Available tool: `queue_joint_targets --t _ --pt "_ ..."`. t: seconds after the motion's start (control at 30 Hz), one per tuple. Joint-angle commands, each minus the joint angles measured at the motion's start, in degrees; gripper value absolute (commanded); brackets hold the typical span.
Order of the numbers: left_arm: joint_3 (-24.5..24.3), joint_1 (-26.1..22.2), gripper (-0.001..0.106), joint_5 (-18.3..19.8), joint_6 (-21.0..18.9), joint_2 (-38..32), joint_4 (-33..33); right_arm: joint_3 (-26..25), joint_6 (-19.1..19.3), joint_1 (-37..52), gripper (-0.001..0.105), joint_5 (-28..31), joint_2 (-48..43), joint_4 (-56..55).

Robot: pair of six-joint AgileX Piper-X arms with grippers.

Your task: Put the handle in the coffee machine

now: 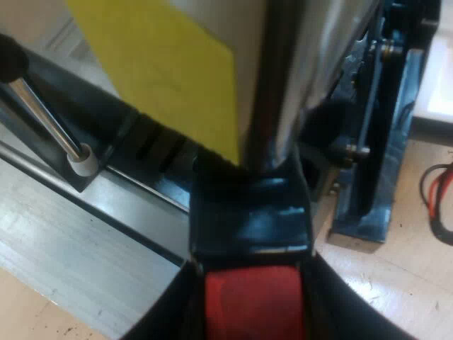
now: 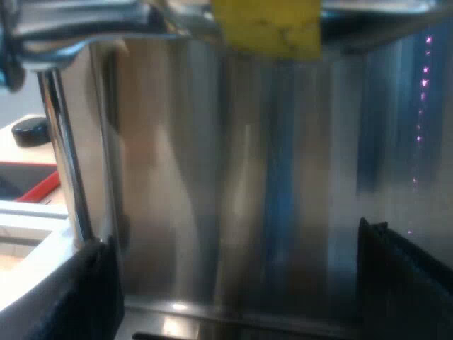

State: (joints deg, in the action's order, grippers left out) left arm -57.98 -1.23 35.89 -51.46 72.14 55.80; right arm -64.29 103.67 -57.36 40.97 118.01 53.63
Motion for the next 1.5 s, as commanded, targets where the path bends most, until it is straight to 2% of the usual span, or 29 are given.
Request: queue_joint_targets --t 0.03,0.67,0.8,0.9,1.2,1.5 --pt "-1.93 0.0 0.0 6.9 -0.15 -1.69 -1.4 -2.48 0.74 1.19 0.054 0.93 1.25 1.47" --pt "-1.93 0.0 0.0 6.9 -0.15 -1.69 -1.25 -3.66 2.32 3.11 0.049 1.67 1.24 4.9" --pt "-1.93 0.0 0.0 6.9 -0.15 -1.69 -1.25 -3.66 8.01 2.51 0.049 1.67 1.24 10.83" --pt "-1.93 0.0 0.0 6.9 -0.15 -1.69 -1.25 -3.66 9.33 2.0 0.049 1.67 1.24 14.03" --pt "-1.93 0.0 0.0 6.9 -0.15 -1.69 -1.25 -3.66 9.34 1.68 0.049 1.95 1.24 20.57" --pt "-1.93 0.0 0.0 6.9 -0.15 -1.69 -1.25 -3.66 9.34 1.68 0.049 2.01 1.24 21.84"
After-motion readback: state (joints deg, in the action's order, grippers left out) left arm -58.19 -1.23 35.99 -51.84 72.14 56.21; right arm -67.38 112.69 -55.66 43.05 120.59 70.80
